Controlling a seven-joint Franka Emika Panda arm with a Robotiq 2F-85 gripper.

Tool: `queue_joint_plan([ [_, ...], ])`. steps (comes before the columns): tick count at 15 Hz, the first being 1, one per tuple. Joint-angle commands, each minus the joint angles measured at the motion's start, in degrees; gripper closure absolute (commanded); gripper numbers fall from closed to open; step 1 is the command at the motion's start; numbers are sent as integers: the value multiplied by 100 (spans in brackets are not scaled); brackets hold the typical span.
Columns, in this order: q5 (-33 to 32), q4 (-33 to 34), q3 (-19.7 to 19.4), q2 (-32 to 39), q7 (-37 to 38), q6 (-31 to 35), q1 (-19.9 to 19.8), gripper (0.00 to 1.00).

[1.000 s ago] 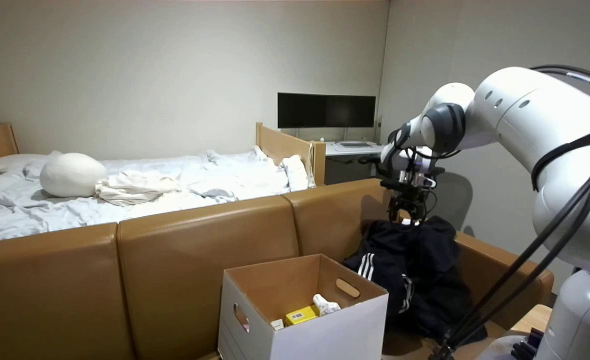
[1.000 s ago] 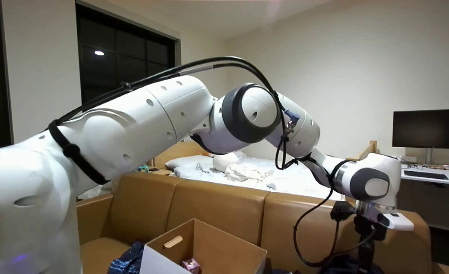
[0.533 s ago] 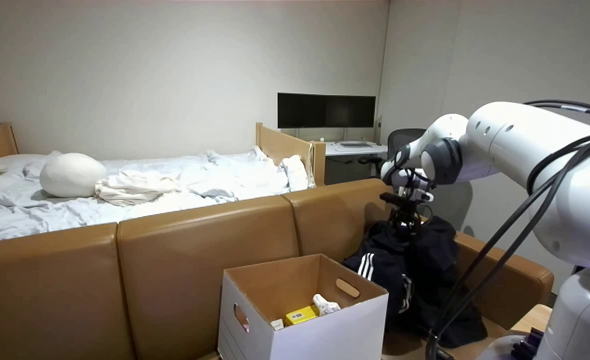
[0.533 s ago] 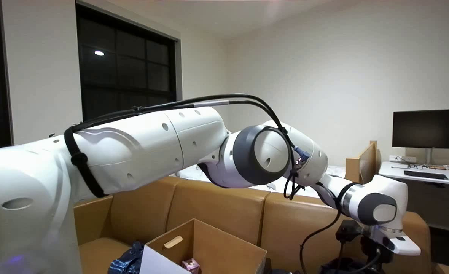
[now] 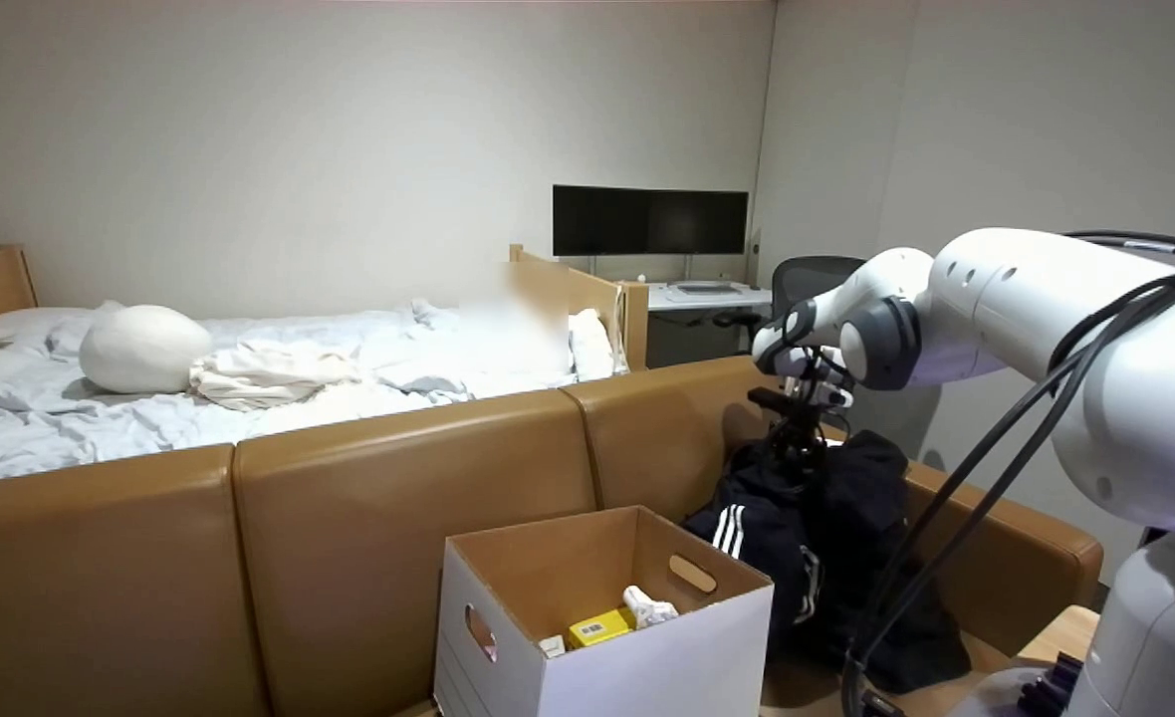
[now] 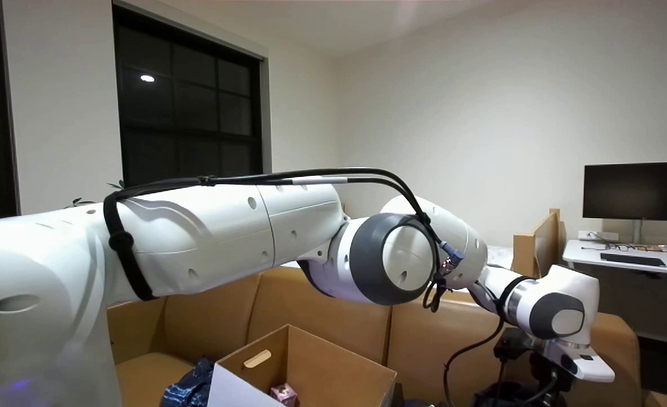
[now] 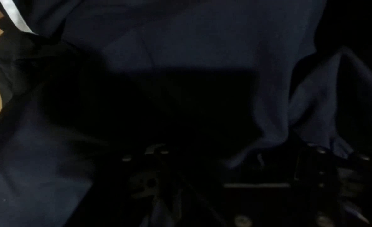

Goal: Pick up the black cloth and put it in the box

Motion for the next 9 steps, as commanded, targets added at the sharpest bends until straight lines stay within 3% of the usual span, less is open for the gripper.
queue_joint_plan([
  [1, -143, 492, 266, 201, 227, -411, -215, 55],
  [8, -71, 1101, 735, 323, 152, -1387, -530, 99],
  [9, -94, 1206, 778, 346, 145, -1543, -556, 99],
])
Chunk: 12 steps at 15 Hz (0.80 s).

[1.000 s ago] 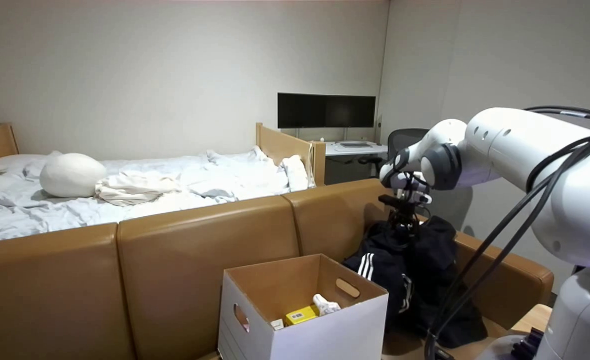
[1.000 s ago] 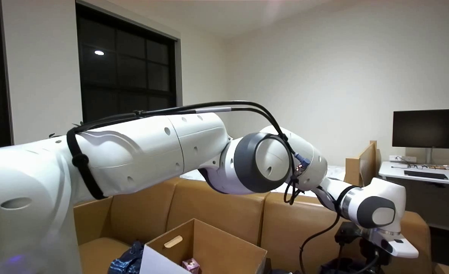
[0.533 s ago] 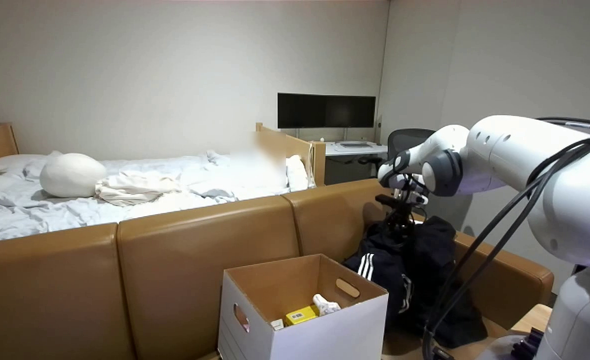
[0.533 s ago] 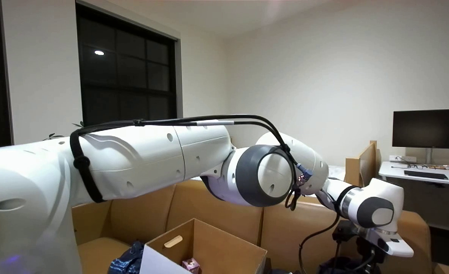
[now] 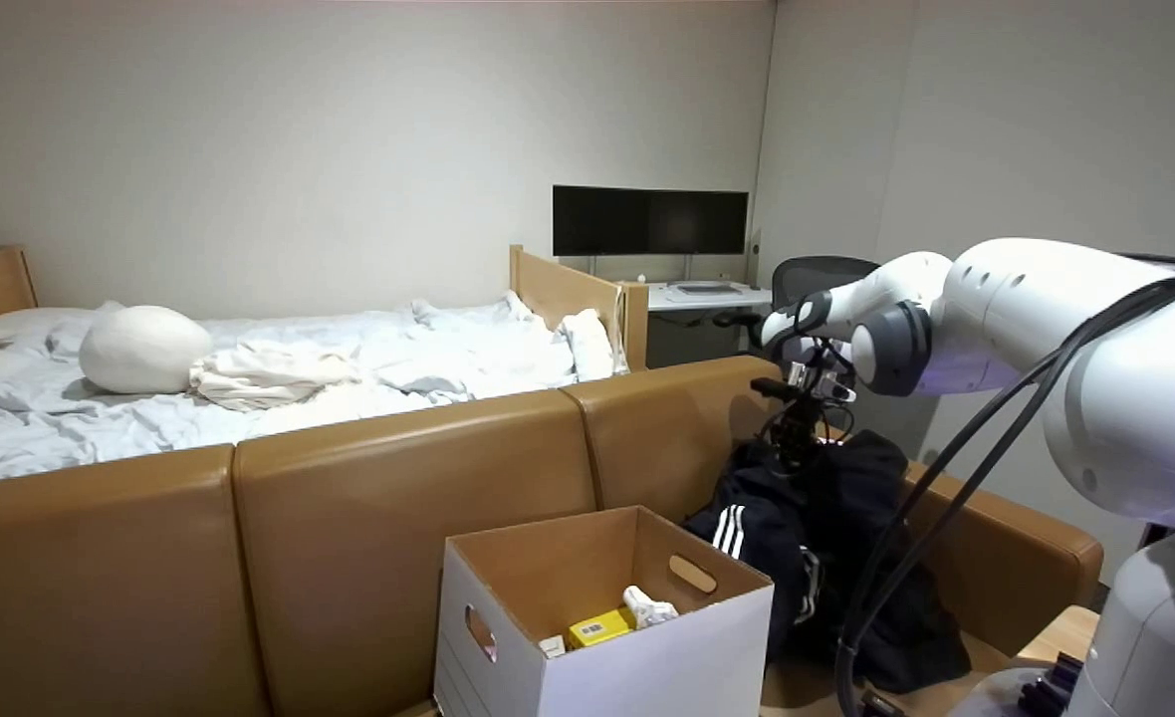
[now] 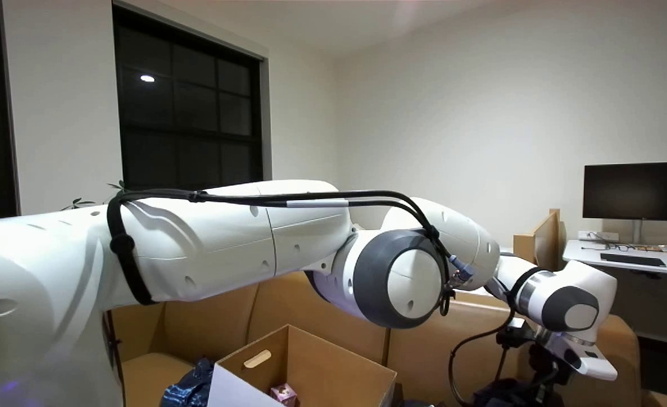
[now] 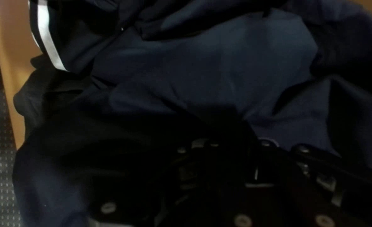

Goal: Pick up the black cloth and put it in the box

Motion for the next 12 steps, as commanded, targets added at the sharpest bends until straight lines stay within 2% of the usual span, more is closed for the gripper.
queue_joint_plan([
  [1, -190, 504, 193, 133, 153, -715, -122, 100],
  [6, -451, 1037, 198, 65, 20, -1691, -244, 100],
  [11, -550, 1589, 409, -79, -346, -2499, -396, 100],
  [12, -566, 1217, 466, -378, -550, -2476, -393, 100],
])
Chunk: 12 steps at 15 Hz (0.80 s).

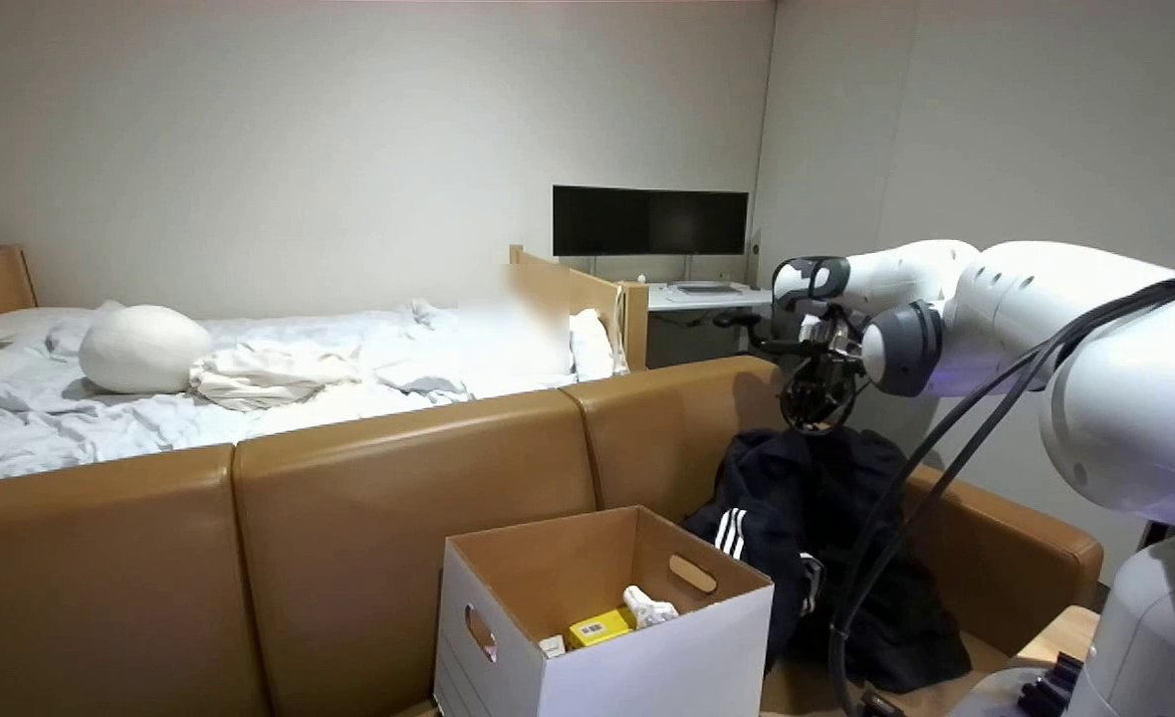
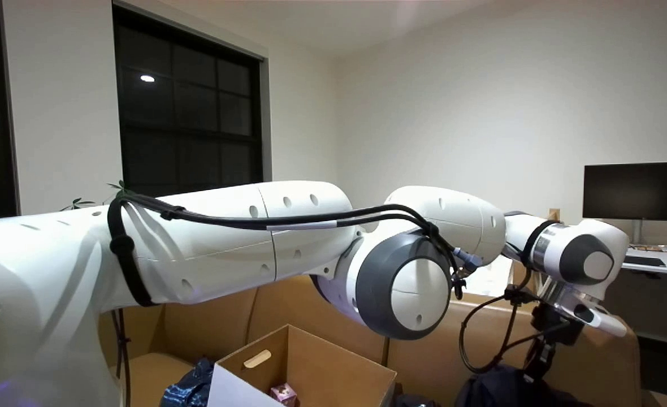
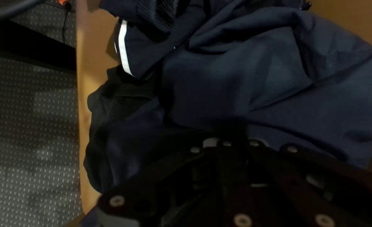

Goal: Pick up the black cloth and put it in the box

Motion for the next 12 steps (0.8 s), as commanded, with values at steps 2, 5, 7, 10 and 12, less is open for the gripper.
queue_joint_plan([
  [2, -252, -159, 327, -560, -834, -541, -136, 100],
  [5, -422, -59, 284, -814, -1313, -481, -128, 100],
  [7, -648, -67, 161, -1045, -1589, -558, -69, 100],
  [10, -1013, -47, 5, -1377, -1930, -631, 14, 100],
  [12, -1200, -45, -75, -1576, -2136, -654, 93, 100],
])
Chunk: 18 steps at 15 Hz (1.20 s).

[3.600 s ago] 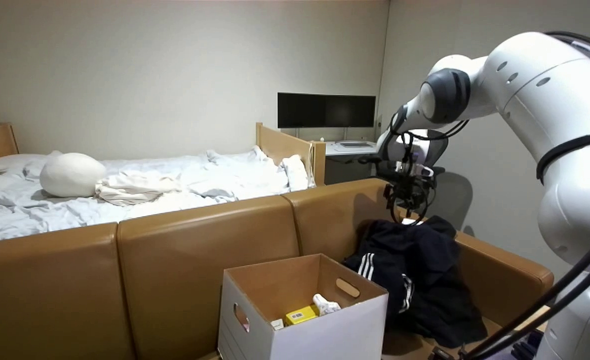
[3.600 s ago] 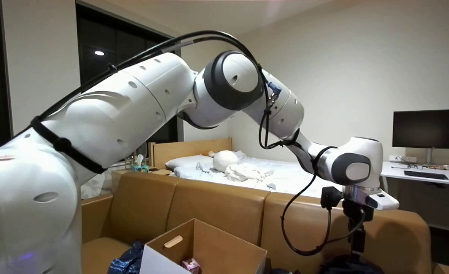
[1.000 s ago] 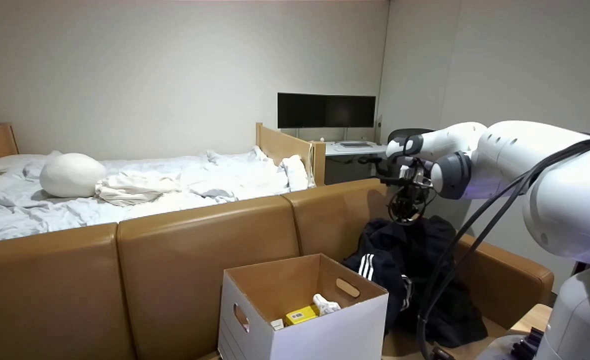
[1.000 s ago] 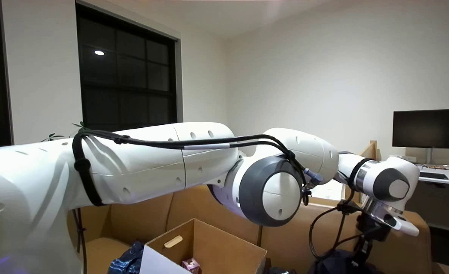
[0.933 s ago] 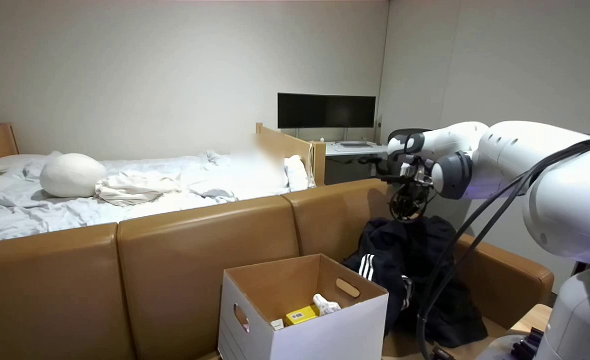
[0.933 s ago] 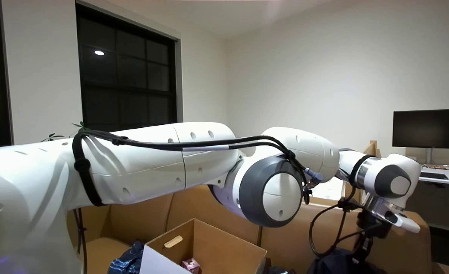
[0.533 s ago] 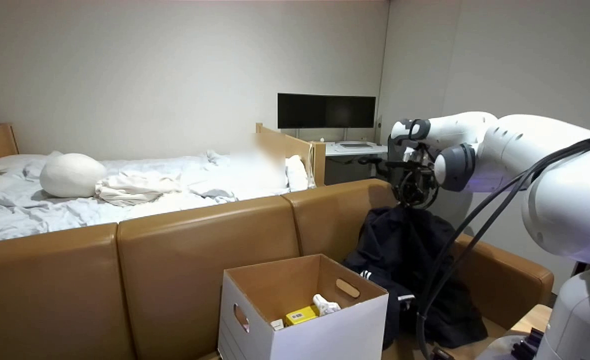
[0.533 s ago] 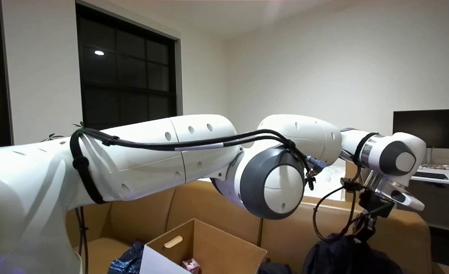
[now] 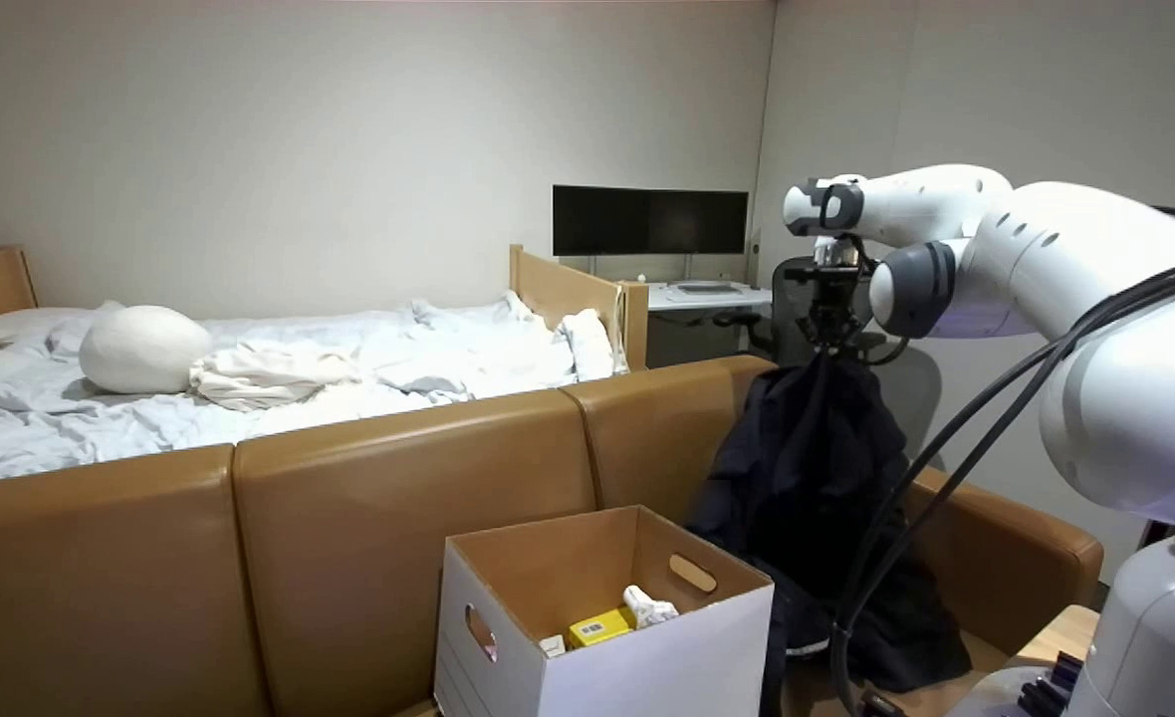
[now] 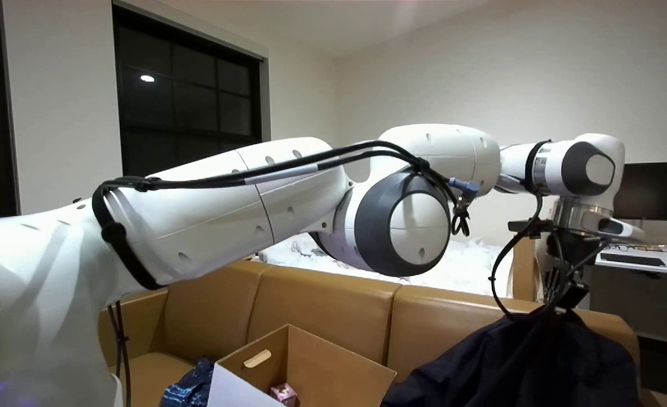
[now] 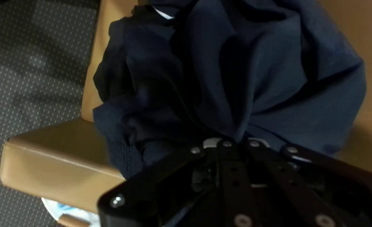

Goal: Pick up the black cloth and put it in the box

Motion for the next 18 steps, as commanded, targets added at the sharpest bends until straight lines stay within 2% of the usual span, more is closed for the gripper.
queue_joint_plan([
  [1, -402, -108, -168, -504, -536, -271, 138, 100],
  [6, -712, -102, -348, -962, -1061, -599, 309, 100],
  [11, -761, -152, -385, -1403, -1493, -915, 345, 100],
  [18, -686, -119, -355, -2146, -1664, -1552, 296, 100],
])
